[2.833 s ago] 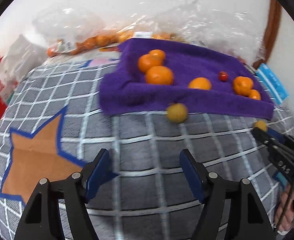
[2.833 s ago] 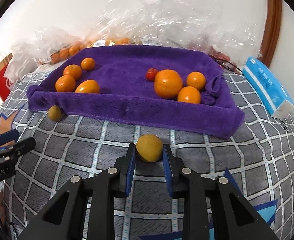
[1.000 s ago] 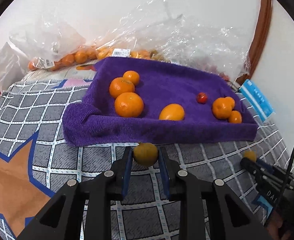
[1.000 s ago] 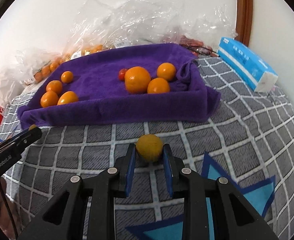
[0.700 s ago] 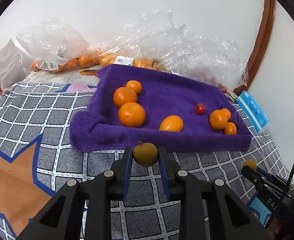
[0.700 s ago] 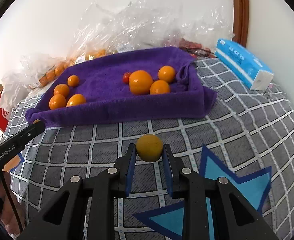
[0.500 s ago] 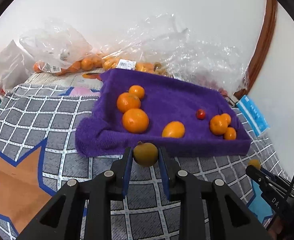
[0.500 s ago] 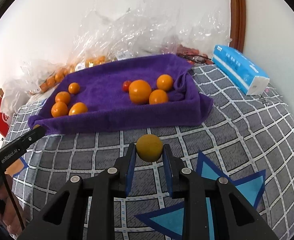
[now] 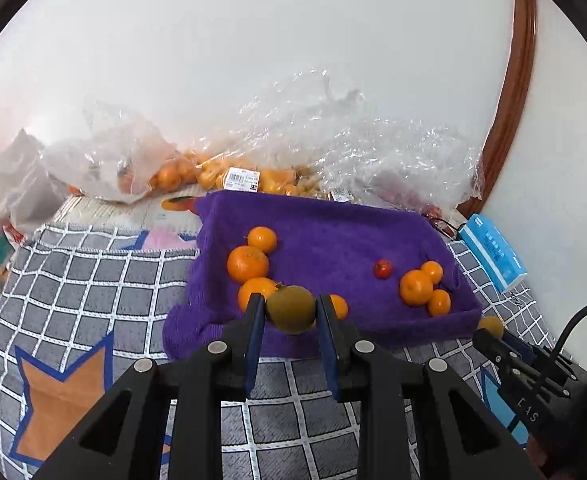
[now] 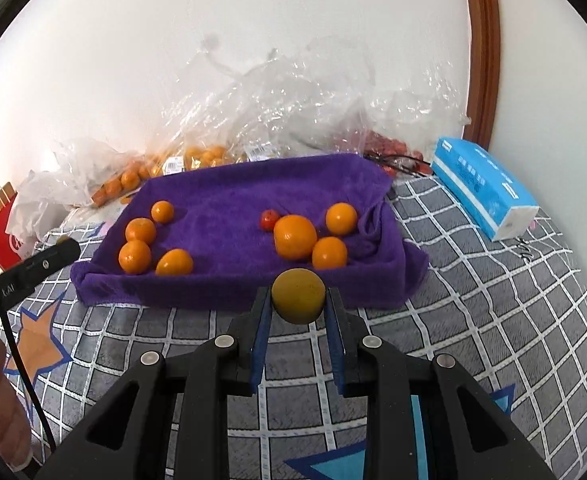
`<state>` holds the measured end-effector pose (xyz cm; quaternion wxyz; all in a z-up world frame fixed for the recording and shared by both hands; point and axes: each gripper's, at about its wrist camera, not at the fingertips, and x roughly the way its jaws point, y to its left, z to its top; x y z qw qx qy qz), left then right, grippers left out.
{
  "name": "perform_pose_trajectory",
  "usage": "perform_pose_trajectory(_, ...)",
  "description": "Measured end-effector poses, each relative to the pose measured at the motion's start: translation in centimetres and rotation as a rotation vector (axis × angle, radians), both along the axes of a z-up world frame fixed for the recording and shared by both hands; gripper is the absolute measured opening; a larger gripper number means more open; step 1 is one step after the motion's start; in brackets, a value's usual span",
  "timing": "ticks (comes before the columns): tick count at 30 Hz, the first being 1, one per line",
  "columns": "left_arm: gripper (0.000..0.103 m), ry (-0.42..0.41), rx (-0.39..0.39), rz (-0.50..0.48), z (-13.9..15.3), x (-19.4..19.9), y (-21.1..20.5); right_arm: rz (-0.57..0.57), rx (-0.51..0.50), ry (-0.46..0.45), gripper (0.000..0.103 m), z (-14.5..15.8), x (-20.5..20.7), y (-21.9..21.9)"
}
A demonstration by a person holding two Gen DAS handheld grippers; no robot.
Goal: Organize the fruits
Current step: 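Carry both yellow-green fruits over the purple towel and lower them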
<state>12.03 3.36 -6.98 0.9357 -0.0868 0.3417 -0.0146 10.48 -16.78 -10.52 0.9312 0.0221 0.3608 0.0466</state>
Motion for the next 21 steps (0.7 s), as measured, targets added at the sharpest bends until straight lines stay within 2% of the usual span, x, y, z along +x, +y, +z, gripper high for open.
perform_pose_trajectory(8, 0.025, -0.001, -0.006, 0.022, -0.1, 0.9, 0.2, 0.019, 0.014, -0.005, 0.027, -0.4, 1.2, 0.5)
perform_pose_trajectory(21, 0.025, 0.013, -0.028, 0.031, 0.6, 2.9, 0.4, 0.009, 0.019, -0.057, 0.027, 1.2, 2.9, 0.1)
